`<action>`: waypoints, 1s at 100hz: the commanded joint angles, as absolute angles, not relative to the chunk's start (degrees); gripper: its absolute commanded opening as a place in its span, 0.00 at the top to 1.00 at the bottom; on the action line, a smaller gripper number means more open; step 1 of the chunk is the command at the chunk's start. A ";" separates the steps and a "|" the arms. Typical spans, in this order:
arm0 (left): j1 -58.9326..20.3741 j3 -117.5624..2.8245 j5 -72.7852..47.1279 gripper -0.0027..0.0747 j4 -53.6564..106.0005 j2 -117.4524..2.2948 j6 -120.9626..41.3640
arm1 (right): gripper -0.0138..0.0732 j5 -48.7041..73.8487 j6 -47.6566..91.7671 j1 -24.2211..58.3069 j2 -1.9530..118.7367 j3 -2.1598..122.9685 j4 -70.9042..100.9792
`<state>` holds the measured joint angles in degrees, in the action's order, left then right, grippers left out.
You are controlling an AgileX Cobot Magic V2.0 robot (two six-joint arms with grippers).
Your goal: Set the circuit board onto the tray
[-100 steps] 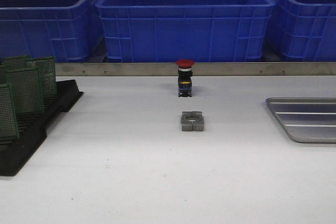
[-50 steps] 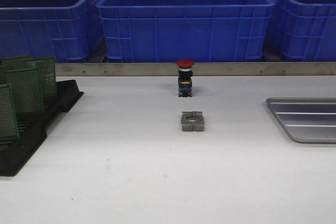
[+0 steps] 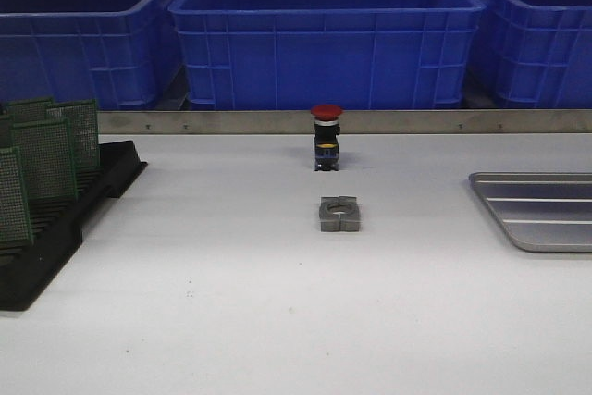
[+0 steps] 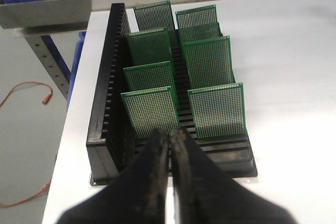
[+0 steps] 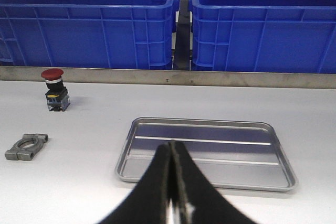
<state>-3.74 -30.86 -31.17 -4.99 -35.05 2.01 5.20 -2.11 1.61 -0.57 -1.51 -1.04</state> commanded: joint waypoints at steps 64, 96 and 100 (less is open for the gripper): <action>-4.09 -58.02 -48.32 0.47 16.45 -70.38 -72.77 | 0.97 1.14 -1.85 1.26 -2.09 -0.82 -1.50; -4.09 -64.93 -51.85 0.47 17.26 -84.92 -81.87 | 0.97 1.14 -1.85 1.26 -2.09 -0.82 -1.50; -4.09 -65.71 -51.85 0.47 17.26 -86.44 -82.10 | 0.97 1.14 -1.85 1.26 -2.09 -0.82 -1.50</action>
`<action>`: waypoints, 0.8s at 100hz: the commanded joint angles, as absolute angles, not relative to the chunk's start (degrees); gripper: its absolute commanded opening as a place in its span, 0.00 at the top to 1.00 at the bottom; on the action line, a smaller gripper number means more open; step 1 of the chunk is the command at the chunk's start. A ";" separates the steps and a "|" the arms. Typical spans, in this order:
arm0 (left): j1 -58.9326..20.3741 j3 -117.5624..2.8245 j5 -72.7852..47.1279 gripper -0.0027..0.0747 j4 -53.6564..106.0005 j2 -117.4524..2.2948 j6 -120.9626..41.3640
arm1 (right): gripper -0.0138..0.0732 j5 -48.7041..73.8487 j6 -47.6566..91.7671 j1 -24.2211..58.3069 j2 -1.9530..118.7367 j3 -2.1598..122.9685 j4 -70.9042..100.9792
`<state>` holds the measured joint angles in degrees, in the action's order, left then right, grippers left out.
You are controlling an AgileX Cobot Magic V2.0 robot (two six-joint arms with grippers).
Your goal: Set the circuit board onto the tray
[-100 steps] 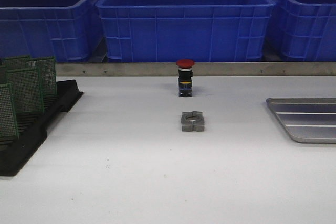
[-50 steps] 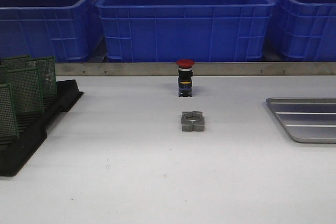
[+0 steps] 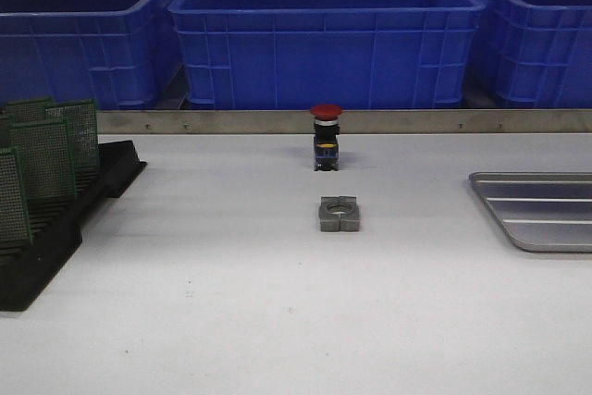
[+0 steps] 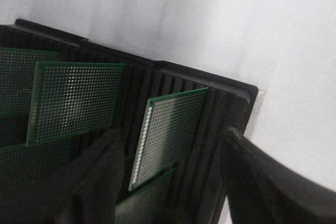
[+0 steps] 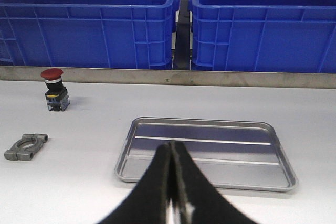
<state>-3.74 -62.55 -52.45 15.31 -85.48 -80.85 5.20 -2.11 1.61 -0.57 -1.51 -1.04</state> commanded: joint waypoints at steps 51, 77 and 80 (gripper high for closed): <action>-4.09 -71.42 -58.92 0.89 17.45 -96.75 -82.11 | 0.97 1.14 -1.85 1.26 -2.09 -0.82 -1.50; -4.09 -73.33 -60.57 0.99 17.45 -96.75 -82.11 | 0.97 1.14 -1.85 1.26 -2.09 -0.82 -1.50; -4.09 -73.61 -61.17 0.99 17.45 -96.75 -82.11 | 0.97 1.14 -1.85 1.26 -2.09 -0.82 -1.50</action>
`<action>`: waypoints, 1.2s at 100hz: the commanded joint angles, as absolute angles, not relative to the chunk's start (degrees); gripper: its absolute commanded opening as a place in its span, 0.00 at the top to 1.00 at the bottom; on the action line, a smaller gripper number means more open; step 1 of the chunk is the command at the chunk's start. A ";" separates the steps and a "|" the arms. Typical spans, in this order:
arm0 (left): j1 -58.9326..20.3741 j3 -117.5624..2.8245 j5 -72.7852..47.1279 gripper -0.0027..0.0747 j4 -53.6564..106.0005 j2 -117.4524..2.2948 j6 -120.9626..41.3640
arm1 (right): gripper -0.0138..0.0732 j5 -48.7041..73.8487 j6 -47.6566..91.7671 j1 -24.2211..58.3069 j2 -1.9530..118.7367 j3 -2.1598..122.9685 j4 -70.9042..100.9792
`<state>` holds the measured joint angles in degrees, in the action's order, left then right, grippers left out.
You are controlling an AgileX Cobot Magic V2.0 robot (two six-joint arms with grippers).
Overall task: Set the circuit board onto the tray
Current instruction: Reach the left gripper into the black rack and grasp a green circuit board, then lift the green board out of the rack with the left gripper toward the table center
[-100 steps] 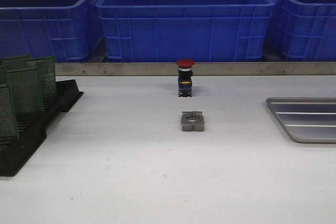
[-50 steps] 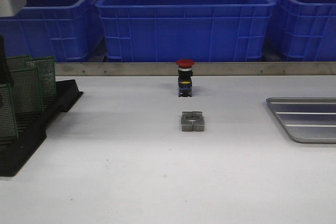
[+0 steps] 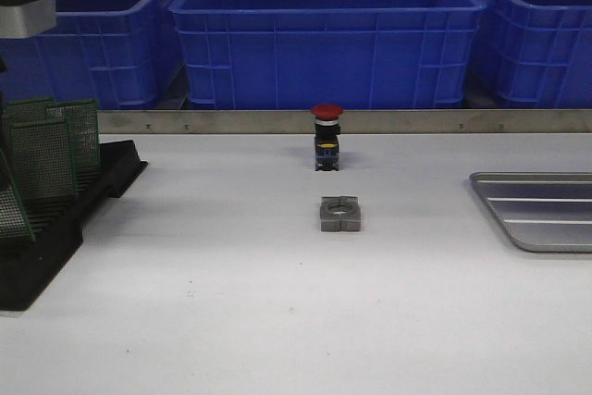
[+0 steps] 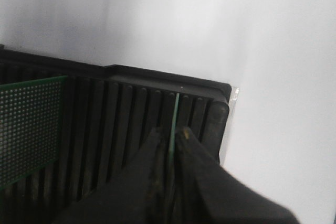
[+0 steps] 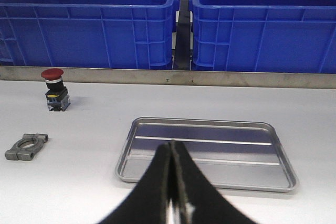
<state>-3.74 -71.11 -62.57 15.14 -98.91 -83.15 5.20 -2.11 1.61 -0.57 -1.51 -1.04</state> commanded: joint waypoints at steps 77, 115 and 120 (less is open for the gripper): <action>-8.25 -82.35 -67.73 0.99 40.41 -96.88 -92.22 | 0.97 1.14 -1.85 1.26 -2.09 -0.82 -1.50; -17.07 -82.35 -62.14 0.99 55.92 -97.42 -92.22 | 0.97 1.14 -1.85 1.26 -2.09 -0.82 -1.50; -17.53 -82.35 -62.14 0.99 57.59 -97.42 -92.22 | 0.97 1.14 -1.85 1.26 -2.09 -0.82 -1.50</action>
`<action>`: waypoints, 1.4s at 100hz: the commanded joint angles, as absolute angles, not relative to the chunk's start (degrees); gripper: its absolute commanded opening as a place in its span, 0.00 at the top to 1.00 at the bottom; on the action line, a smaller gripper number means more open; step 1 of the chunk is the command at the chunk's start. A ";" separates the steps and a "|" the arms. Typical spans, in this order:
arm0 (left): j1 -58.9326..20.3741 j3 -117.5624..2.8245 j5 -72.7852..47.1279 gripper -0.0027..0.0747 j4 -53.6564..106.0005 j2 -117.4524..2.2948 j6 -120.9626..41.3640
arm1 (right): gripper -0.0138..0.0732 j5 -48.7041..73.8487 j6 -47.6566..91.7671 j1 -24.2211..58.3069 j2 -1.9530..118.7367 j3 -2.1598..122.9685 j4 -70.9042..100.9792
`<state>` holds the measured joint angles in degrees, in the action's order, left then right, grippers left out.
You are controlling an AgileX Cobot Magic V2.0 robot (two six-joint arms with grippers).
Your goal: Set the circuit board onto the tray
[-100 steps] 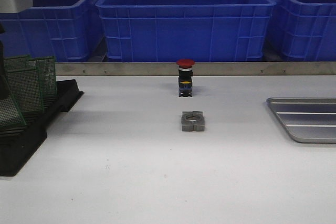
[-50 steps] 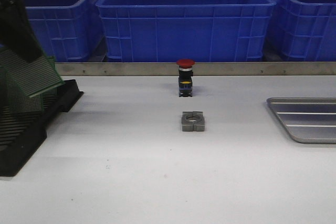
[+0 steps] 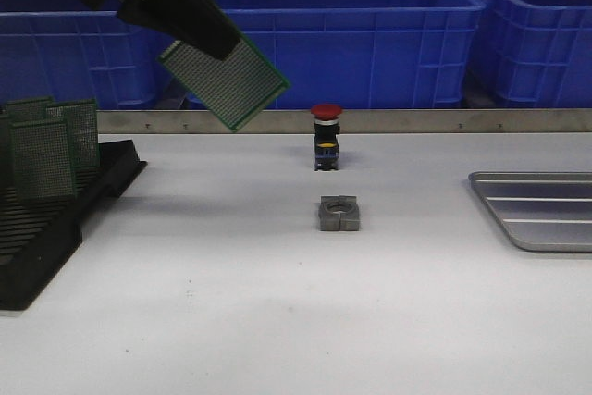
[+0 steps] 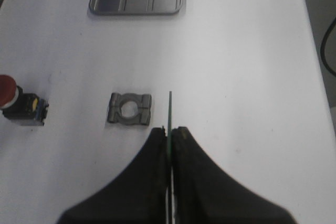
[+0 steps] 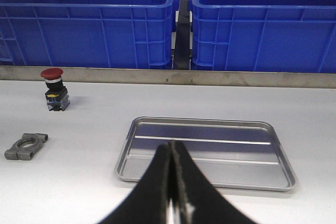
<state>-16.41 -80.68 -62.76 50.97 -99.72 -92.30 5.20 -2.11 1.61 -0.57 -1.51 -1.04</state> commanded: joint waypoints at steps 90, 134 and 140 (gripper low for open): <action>-18.00 -82.35 -62.26 0.99 59.95 -97.42 -92.22 | 0.97 4.58 -1.85 1.09 -2.09 -0.82 -1.57; -18.00 -82.35 -62.34 0.99 60.05 -97.42 -92.22 | 0.97 9.37 -3.06 1.09 -0.28 2.85 6.26; -18.00 -82.35 -62.34 0.99 60.05 -97.42 -92.22 | 0.97 12.01 -3.06 1.09 1.61 5.08 6.70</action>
<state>-17.52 -80.68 -62.11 55.93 -99.72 -92.33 12.84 -2.95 1.27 -0.57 0.75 5.18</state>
